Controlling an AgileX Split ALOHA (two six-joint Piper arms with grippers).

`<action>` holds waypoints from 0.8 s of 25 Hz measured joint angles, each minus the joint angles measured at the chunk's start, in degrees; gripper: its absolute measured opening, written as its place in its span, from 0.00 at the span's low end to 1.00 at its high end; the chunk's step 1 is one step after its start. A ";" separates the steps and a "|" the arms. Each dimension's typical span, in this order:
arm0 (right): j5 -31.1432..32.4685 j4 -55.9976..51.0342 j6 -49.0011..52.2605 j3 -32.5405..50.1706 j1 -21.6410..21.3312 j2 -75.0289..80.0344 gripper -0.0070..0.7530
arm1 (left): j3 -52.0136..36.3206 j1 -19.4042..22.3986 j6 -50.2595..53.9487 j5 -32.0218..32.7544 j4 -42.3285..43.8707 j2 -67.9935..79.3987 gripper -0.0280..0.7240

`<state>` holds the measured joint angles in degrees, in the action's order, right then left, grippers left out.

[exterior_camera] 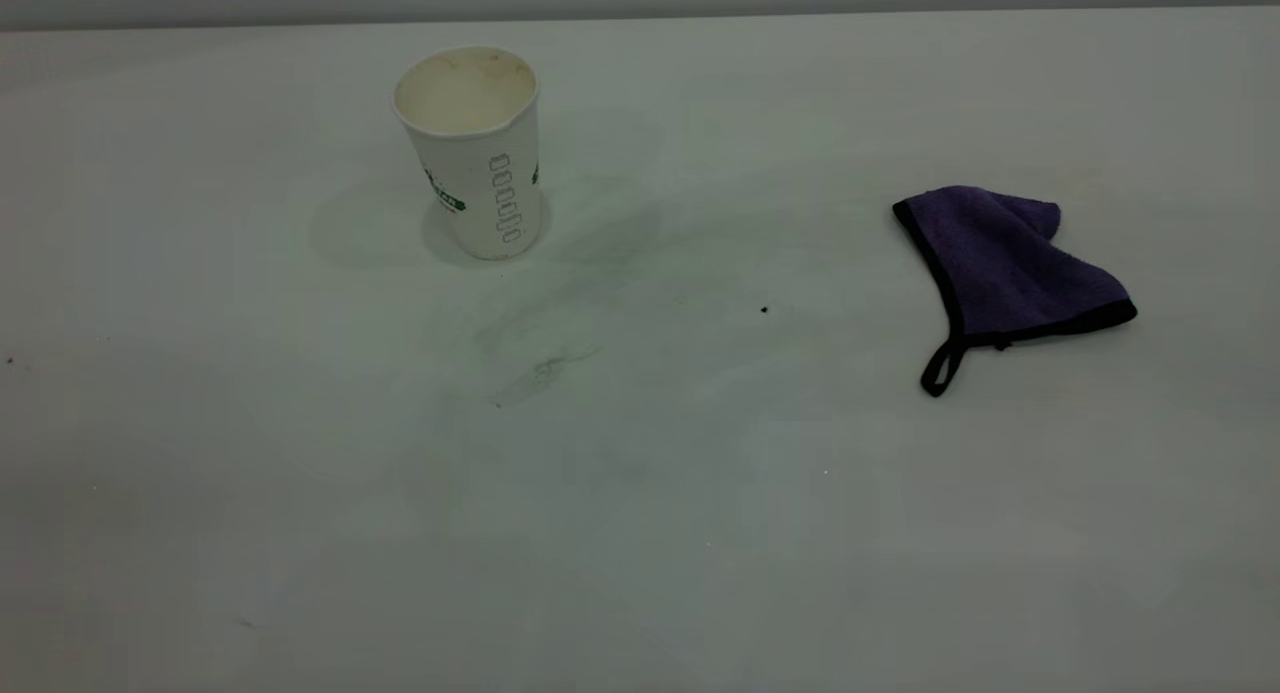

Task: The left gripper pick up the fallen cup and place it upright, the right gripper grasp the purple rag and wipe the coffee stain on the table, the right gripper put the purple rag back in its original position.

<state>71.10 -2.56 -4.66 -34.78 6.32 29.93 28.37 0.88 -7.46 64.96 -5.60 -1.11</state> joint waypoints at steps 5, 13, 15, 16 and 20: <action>-0.06 0.24 0.00 2.70 -2.37 -10.28 0.88 | 0.00 0.00 0.00 0.00 0.00 0.00 0.42; -2.10 0.24 0.05 5.82 -5.67 -20.90 0.85 | 0.00 0.00 0.00 0.00 0.00 0.00 0.42; -2.87 0.24 0.05 5.82 -5.67 -22.74 0.85 | 0.00 0.00 0.00 0.00 0.00 0.00 0.42; -3.24 0.24 0.23 5.89 -5.67 -23.38 0.84 | 0.00 0.00 0.00 0.00 0.00 0.00 0.42; -5.25 0.13 1.47 7.57 -5.67 -25.95 0.84 | 0.00 0.00 0.00 0.00 0.00 0.00 0.42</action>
<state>65.85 -2.43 -3.19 -27.21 0.66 3.98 28.37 0.88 -7.46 64.96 -5.60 -1.11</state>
